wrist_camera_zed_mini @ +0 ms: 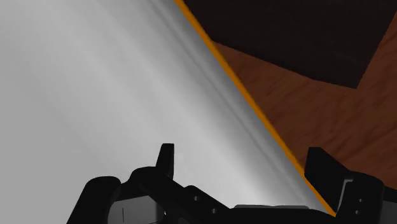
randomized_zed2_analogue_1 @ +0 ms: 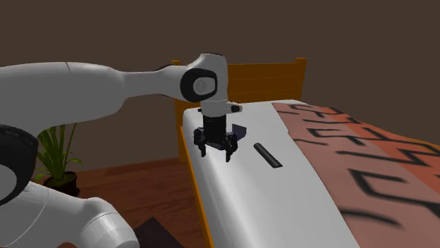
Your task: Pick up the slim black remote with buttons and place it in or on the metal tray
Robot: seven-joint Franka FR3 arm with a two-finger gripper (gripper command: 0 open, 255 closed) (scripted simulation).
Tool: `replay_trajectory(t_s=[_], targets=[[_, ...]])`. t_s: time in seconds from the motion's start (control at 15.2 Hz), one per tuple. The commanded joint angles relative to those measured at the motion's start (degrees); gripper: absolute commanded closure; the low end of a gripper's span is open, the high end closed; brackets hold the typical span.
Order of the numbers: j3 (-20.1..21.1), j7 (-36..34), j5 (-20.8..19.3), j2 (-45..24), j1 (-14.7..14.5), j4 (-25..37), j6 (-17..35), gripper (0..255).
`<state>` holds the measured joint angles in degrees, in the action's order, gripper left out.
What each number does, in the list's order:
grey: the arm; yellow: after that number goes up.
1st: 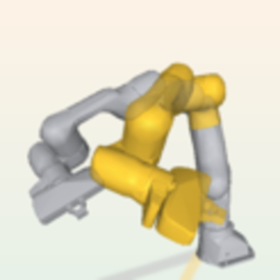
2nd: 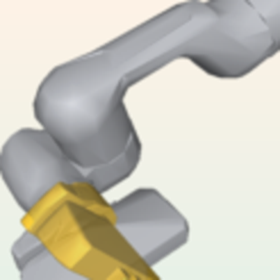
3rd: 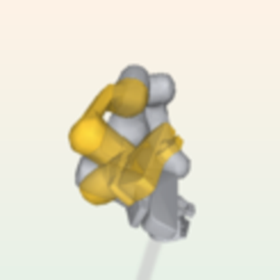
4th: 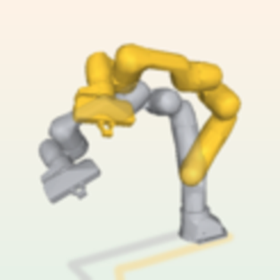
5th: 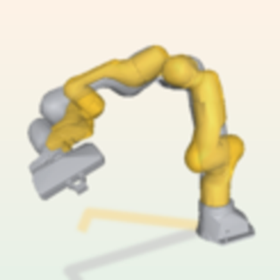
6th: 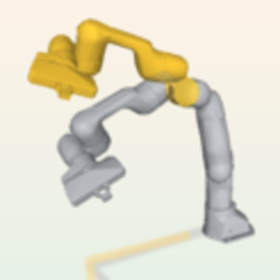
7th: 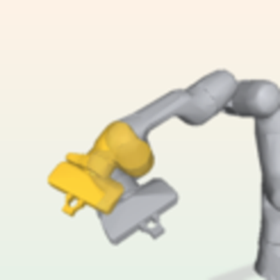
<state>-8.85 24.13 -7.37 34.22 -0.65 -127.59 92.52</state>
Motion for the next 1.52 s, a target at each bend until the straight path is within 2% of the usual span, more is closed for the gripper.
replay_trajectory(t_s=[0.0, 0.33, 0.73, 0.99, 1.25, 1.45], targets=[[-2.5, 5.24, -0.29, -4.2, -0.68, 3.3, 0.98, 0], [-7.58, 17.36, 1.22, -15.71, -2.54, 12.5, 2.95, 0], [-11.72, 32.09, 6.25, -31.07, -3.38, 26.74, 2.57, 0], [-12.65, 41.26, 10.76, -42.19, -2.18, 38.67, 0.13, 0], [-11.94, 48.84, 15.08, -53.93, 0.52, 53.3, -4.34, 0], [-11.77, 48.78, 14.79, -53.12, 0.21, 49.84, -1.64, 0]])
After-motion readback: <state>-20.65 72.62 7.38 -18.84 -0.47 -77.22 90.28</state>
